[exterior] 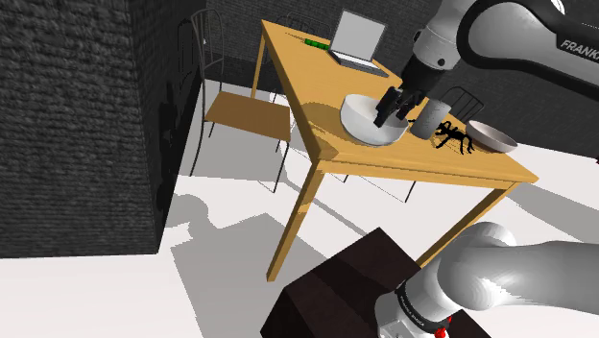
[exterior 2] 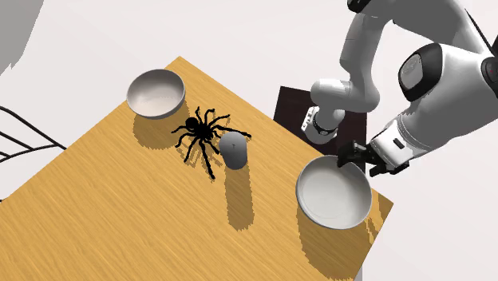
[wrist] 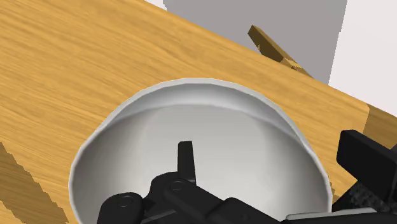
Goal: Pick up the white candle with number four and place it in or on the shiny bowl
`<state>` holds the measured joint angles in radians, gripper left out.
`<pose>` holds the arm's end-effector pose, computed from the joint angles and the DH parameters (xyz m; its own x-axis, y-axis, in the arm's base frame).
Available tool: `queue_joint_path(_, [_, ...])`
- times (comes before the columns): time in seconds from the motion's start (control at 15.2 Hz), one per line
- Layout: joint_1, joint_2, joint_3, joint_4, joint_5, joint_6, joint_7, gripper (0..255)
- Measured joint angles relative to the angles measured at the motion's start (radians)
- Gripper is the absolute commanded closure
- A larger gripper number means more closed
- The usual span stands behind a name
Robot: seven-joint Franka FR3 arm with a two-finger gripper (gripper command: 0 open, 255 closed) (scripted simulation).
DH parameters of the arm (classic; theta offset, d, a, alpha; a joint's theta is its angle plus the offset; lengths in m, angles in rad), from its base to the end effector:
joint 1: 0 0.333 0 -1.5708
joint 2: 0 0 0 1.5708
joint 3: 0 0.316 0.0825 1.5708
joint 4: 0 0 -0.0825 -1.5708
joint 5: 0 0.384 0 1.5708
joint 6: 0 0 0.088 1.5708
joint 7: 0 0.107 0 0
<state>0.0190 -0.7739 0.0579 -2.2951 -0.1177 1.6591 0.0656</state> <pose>0.3191 0.0195 0.6249 0.9893 0.0109 0.1455 -0.0109 -0.9889 0.1481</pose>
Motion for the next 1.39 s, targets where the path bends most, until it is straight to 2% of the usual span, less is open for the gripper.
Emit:
queue_joint_path(0.2, [0.000, 0.005, -0.030, 0.008, -0.013, -0.013, -0.047, 0])
queue_joint_path(0.66, [-0.007, 0.091, -0.202, 0.116, -0.101, -0.091, -0.333, 0])
queue_joint_path(1.12, [-0.003, 0.268, -0.373, 0.315, -0.171, -0.157, -0.646, 0])
queue_joint_path(1.39, [0.004, 0.407, -0.463, 0.450, -0.183, -0.177, -0.822, 0])
